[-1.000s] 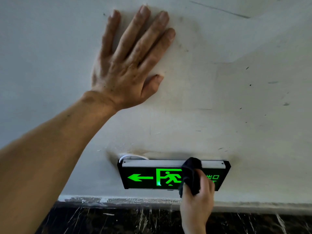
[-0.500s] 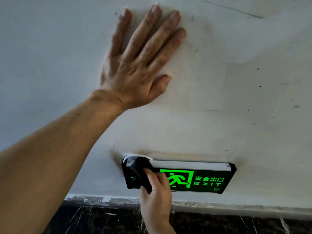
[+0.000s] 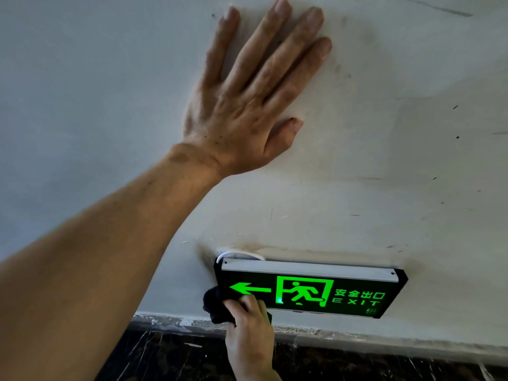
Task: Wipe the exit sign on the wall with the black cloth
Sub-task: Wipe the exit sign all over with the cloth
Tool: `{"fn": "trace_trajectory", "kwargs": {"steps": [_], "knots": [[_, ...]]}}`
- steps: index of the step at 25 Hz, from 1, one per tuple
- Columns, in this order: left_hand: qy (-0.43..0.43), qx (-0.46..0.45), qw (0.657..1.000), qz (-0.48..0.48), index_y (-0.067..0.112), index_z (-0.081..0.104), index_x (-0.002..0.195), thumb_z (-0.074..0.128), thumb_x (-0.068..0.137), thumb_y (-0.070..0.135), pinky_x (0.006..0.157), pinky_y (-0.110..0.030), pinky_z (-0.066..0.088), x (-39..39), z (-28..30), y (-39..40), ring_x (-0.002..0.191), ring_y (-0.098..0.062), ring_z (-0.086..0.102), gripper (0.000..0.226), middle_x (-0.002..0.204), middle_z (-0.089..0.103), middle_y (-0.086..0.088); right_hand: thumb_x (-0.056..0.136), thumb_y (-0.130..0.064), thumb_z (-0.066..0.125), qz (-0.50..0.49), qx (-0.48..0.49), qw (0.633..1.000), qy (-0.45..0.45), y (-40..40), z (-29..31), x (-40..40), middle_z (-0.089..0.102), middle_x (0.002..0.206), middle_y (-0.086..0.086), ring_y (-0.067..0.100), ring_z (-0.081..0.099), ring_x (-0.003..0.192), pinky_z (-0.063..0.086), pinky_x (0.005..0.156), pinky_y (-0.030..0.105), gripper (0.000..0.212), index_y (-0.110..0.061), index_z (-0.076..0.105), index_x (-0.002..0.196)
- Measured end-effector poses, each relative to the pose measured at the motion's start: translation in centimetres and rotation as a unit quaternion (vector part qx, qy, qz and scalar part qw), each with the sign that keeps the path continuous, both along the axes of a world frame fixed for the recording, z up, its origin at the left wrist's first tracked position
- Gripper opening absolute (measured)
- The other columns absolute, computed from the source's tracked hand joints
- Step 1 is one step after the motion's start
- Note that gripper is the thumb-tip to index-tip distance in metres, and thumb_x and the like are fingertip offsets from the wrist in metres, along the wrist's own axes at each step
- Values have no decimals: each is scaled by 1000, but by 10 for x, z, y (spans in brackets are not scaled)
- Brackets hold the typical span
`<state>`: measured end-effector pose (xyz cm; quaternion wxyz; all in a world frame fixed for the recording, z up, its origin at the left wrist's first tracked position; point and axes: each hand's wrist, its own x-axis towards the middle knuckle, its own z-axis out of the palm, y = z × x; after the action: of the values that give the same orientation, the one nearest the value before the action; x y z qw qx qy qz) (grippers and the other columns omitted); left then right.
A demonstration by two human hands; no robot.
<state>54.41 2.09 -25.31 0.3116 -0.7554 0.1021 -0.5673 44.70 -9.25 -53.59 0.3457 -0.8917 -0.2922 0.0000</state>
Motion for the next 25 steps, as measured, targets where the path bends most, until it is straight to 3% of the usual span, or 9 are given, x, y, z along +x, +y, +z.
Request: {"fn": "trace_trajectory", "kwargs": {"steps": [2, 3, 8, 10, 12, 15, 20, 23, 25], "knots": [[-3, 0, 1000, -1, 8, 45, 148, 44, 99, 44, 111, -65, 26, 1, 0, -1, 138, -38, 38, 61, 149, 49, -17, 73, -9, 68, -6, -8, 1000, 30, -2, -8, -4, 60, 107, -5, 23, 55, 103, 51, 72, 32, 43, -34, 67, 107], [-5, 0, 1000, -1, 8, 46, 148, 44, 99, 44, 111, -65, 26, 1, 0, -1, 138, -38, 39, 60, 149, 49, -17, 75, -7, 66, -8, 4, 999, 36, -3, -10, -6, 60, 108, -4, 24, 53, 105, 50, 77, 33, 44, -33, 67, 110], [-10, 2, 1000, -1, 9, 46, 148, 44, 99, 45, 111, -66, 28, 2, 0, 0, 138, -38, 40, 61, 149, 50, -16, 42, 4, 83, -39, 33, 999, -2, -10, -20, 0, 65, 82, -1, 27, 65, 74, 54, 51, 28, 53, -26, 74, 84], [-13, 5, 1000, 0, 9, 45, 148, 44, 99, 45, 111, -66, 29, 3, 0, 0, 139, -38, 39, 61, 149, 49, -16, 45, 12, 79, -82, 81, 993, 21, -17, -25, 6, 67, 85, 3, 31, 65, 79, 53, 59, 28, 50, -19, 77, 84], [-13, 6, 1000, 4, 9, 44, 149, 44, 99, 45, 111, -66, 29, 3, 0, 0, 139, -38, 38, 62, 150, 48, -17, 60, 14, 70, -184, 172, 957, 144, -26, -22, 11, 65, 95, 5, 32, 64, 92, 48, 74, 27, 42, -16, 79, 87], [-11, 10, 1000, 9, 9, 41, 150, 45, 99, 45, 110, -67, 29, 2, 0, -1, 139, -38, 36, 63, 150, 46, -17, 71, 4, 70, -298, 273, 876, 262, -42, -19, 22, 64, 99, -1, 24, 61, 94, 42, 81, 26, 28, -21, 77, 83], [-14, 14, 1000, 23, 9, 39, 151, 46, 99, 46, 110, -66, 28, 0, 0, 1, 140, -38, 33, 65, 152, 43, -16, 71, 1, 72, -379, 348, 808, 288, -71, -13, 38, 70, 96, 1, 21, 62, 92, 48, 84, 37, 32, -31, 72, 68], [-15, 18, 999, 22, 9, 38, 152, 45, 99, 45, 109, -67, 29, 1, -1, 0, 140, -38, 33, 65, 153, 40, -15, 69, -1, 76, -426, 389, 753, 316, -97, -17, 52, 72, 92, 7, 28, 65, 91, 53, 87, 50, 28, -29, 72, 72], [-18, 23, 999, 26, 9, 37, 153, 45, 98, 46, 110, -67, 28, 2, -1, 2, 141, -39, 33, 67, 154, 37, -15, 71, 1, 76, -452, 455, 693, 328, -111, -12, 62, 70, 92, 14, 30, 65, 86, 55, 83, 51, 27, -24, 72, 81]]}}
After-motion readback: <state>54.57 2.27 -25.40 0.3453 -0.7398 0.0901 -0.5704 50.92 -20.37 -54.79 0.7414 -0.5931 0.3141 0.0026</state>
